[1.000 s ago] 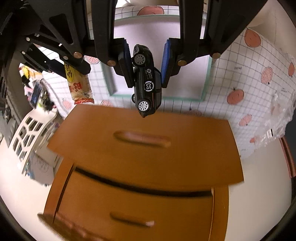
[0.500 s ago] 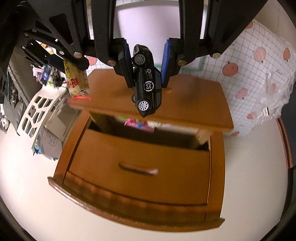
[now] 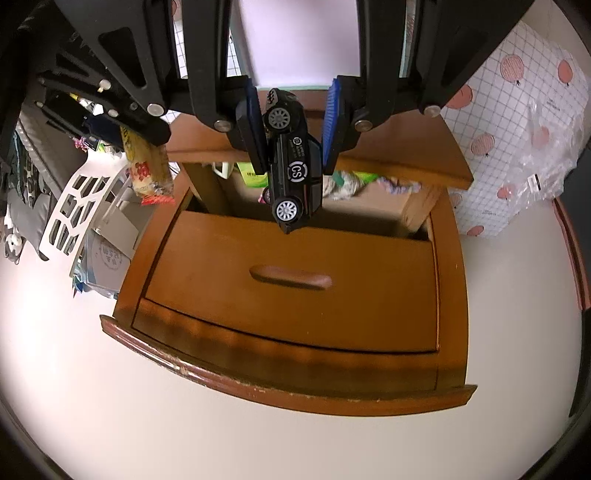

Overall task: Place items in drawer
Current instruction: 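Carry the toy car and snack bar up into the open lower drawer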

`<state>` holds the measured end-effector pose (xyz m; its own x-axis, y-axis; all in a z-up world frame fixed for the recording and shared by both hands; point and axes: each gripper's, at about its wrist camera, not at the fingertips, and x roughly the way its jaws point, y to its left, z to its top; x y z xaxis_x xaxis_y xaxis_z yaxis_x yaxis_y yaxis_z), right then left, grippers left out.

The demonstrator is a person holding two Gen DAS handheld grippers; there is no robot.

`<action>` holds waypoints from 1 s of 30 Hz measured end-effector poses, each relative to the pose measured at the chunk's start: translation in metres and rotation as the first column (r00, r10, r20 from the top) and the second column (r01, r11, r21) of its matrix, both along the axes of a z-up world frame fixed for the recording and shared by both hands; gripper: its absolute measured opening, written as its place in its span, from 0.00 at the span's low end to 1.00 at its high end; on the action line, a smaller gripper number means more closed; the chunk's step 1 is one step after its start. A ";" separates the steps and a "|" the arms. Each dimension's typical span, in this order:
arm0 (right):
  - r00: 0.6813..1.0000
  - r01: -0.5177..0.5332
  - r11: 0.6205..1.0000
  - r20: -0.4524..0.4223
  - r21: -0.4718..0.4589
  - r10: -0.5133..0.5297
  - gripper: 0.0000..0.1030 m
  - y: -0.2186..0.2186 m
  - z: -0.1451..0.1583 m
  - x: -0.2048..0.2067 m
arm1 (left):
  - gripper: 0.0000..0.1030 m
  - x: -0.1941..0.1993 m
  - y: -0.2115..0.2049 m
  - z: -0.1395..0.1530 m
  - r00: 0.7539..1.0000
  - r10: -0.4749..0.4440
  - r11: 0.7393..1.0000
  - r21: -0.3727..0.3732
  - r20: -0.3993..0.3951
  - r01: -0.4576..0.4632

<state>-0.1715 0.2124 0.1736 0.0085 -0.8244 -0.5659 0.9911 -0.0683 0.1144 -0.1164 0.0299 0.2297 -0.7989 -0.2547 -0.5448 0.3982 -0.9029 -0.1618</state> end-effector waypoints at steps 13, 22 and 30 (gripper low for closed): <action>1.000 0.006 1.000 -0.001 0.018 -0.006 0.38 -0.045 0.019 -0.015 | 0.29 -0.030 -0.027 0.014 1.000 0.010 0.999 -0.035 0.017 -0.009; 1.000 0.002 0.999 -0.002 0.048 -0.002 0.38 -0.076 0.014 -0.019 | 0.29 -0.048 -0.054 -0.004 0.998 0.038 0.999 -0.008 0.057 -0.037; 1.000 0.003 0.997 -0.021 0.073 -0.001 0.38 -0.097 0.008 -0.019 | 0.29 -0.060 -0.071 -0.017 0.996 0.050 0.998 0.022 0.076 -0.052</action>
<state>-0.1904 0.1151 0.1813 -0.0057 -0.7810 -0.6245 0.9931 -0.0778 0.0883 -0.1763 -0.0415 0.2130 -0.7413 -0.2804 -0.6098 0.4559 -0.8771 -0.1509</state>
